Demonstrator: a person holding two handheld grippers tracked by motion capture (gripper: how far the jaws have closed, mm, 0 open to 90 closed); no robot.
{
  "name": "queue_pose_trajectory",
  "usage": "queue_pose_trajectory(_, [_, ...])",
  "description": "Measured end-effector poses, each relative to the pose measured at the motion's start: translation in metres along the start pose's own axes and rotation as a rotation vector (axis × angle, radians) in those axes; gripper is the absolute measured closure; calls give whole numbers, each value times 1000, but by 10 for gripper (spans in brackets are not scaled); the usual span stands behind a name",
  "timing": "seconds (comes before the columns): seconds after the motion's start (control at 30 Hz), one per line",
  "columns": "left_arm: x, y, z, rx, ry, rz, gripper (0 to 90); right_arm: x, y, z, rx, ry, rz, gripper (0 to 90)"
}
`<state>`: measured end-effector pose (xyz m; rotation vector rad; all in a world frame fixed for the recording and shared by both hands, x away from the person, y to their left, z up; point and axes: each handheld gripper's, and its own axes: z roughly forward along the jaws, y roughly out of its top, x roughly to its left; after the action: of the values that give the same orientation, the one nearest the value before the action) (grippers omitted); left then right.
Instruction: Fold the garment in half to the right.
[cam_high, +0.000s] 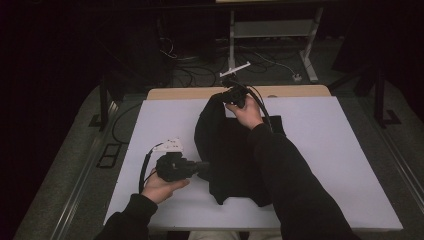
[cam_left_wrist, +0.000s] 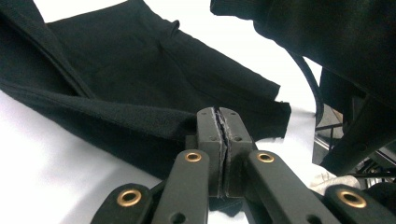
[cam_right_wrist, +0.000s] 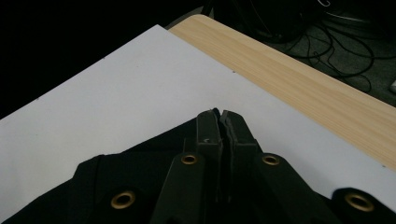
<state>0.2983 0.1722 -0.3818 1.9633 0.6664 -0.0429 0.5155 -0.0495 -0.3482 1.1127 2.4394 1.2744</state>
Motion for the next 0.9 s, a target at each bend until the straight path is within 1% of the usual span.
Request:
queue_pose_trajectory(0.1, [-2,5,5,-1,-9,8,876,-4,-2,-5,-6,-11,0,851])
queue_pose_trajectory(0.23, [-6,14,12,-1,-20,27,876,-10,-5,-9,-14,-17,15,851])
queue_pose_trajectory(0.3, [-8,16,15,-4,-26,30,876,-12,-6,-11,-15,-20,19,851])
queue_pose_trajectory(0.5, [-12,20,22,6,-41,42,876,-18,-9,-17,-24,-23,35,850])
queue_pose_trajectory(0.83, [-17,26,35,0,-65,50,875,-26,-15,-25,-36,-34,48,850])
queue_pose_trajectory(0.9, [-18,27,38,3,-67,57,875,-28,-16,-27,-38,-33,50,849])
